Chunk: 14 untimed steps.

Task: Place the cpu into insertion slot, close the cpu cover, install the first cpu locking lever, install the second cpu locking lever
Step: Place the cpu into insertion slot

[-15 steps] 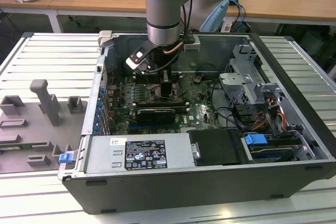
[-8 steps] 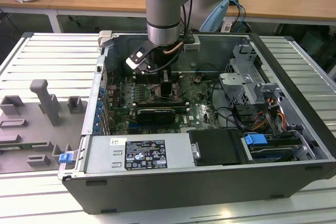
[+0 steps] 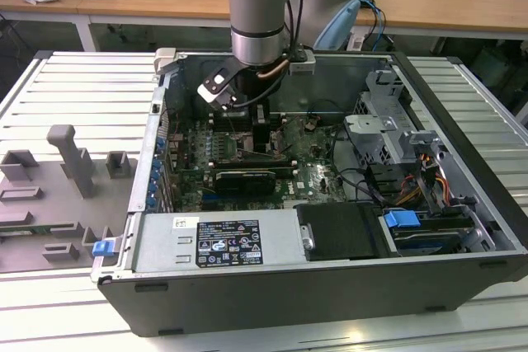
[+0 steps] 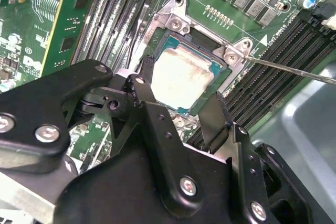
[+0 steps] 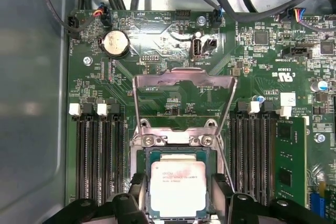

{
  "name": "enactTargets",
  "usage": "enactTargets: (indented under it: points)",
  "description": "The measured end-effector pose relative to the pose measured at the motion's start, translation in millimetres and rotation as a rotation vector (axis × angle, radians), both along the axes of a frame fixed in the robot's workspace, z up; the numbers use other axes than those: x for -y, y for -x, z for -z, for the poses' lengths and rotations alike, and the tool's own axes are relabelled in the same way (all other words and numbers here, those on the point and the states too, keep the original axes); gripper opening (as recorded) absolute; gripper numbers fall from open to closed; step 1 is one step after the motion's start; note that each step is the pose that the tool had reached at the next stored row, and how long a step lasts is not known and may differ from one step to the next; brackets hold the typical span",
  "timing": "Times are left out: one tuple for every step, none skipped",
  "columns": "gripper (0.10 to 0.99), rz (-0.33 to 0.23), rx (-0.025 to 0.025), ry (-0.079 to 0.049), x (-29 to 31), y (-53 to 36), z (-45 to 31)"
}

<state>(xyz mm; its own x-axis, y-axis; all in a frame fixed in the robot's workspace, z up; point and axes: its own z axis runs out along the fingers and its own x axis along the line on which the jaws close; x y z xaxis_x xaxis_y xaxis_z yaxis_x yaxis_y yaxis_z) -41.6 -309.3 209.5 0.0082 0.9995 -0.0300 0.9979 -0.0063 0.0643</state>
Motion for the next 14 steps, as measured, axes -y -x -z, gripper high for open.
enactTargets:
  points:
    - [0.612,0.000,0.0000,0.000,0.0,0.0,-1.3]
    - [0.596,0.000,0.0000,0.000,0.0,0.0,-2.1]
    - [0.529,0.000,0.0001,0.001,0.0,0.0,-2.7]
    - [0.467,0.001,0.0000,0.001,0.0,0.0,-3.4]
    - [0.408,0.001,0.0001,0.001,0.0,0.0,-3.8]
    - [0.349,0.001,0.0003,0.000,-0.1,0.0,-3.9]
    - [0.286,0.001,0.0000,0.001,0.0,0.0,-4.4]
    - [0.227,0.001,0.0000,0.001,0.0,0.0,-5.0]
    - [0.161,0.001,0.0000,0.001,0.0,0.0,-5.6]
    - [0.161,0.001,0.0002,0.000,0.0,0.0,-6.0]
    - [0.161,0.001,0.0002,0.000,0.0,0.0,-6.1]
    - [0.161,0.001,0.0000,0.001,0.0,0.0,-6.4]
    - [0.161,0.001,0.0000,0.001,0.0,0.0,-6.6]
    - [0.161,0.001,0.0000,0.001,0.0,0.0,-6.9]
